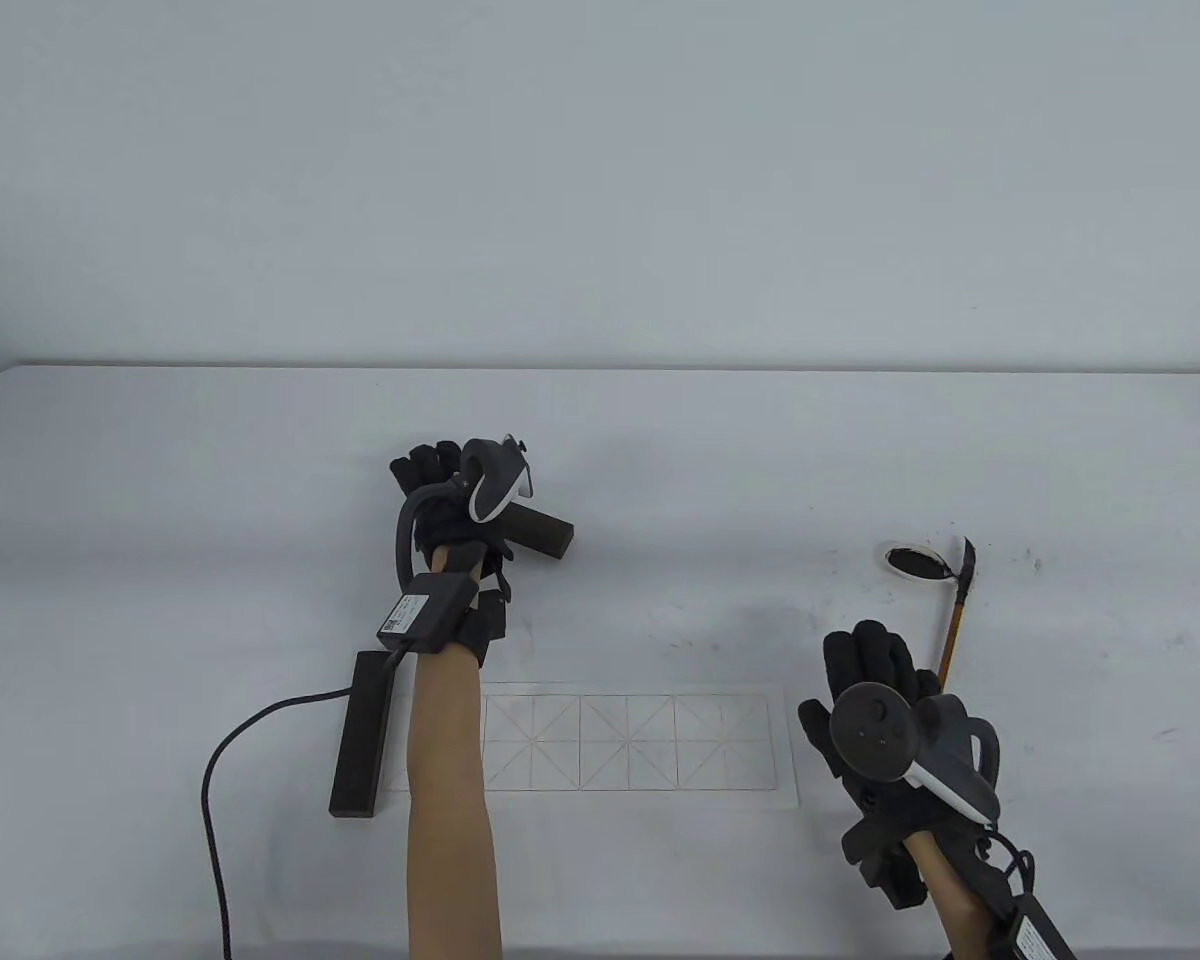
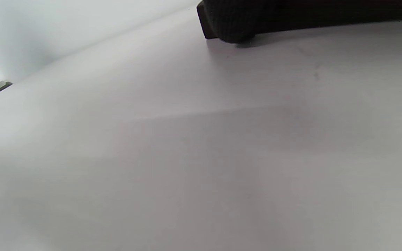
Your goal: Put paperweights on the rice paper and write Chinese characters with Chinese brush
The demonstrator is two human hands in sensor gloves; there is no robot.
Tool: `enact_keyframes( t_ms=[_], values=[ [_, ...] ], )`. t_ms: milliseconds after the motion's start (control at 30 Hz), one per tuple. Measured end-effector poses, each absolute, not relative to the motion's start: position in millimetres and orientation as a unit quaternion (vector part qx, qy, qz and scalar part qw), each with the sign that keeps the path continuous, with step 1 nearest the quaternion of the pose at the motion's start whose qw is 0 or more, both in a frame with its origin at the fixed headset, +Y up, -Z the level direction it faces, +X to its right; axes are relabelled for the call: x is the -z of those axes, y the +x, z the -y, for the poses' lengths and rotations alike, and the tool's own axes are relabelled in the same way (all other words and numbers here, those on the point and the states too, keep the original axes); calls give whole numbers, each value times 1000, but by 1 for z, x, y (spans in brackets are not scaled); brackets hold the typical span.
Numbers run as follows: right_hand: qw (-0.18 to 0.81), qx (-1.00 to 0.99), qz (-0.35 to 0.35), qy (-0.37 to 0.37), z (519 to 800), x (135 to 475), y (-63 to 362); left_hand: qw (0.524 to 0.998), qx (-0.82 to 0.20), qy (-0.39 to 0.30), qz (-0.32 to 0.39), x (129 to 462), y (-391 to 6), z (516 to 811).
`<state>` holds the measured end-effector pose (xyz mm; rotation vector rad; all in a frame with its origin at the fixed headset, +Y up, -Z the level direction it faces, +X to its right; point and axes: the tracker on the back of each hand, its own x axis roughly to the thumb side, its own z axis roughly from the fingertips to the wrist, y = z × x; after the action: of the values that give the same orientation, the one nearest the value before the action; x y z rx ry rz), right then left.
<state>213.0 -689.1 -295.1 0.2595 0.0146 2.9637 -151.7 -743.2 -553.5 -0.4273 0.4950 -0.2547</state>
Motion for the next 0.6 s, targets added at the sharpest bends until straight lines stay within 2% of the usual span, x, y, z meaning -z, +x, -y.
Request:
enact_keyframes(
  t_ms=[400,600],
  values=[
    [82,-992,-1,91,688,294,212,947,161,-181,-210,552,-151,740],
    [79,-992,2,94,689,294,211,966,146,-142,-162,537,-154,724]
  ],
)
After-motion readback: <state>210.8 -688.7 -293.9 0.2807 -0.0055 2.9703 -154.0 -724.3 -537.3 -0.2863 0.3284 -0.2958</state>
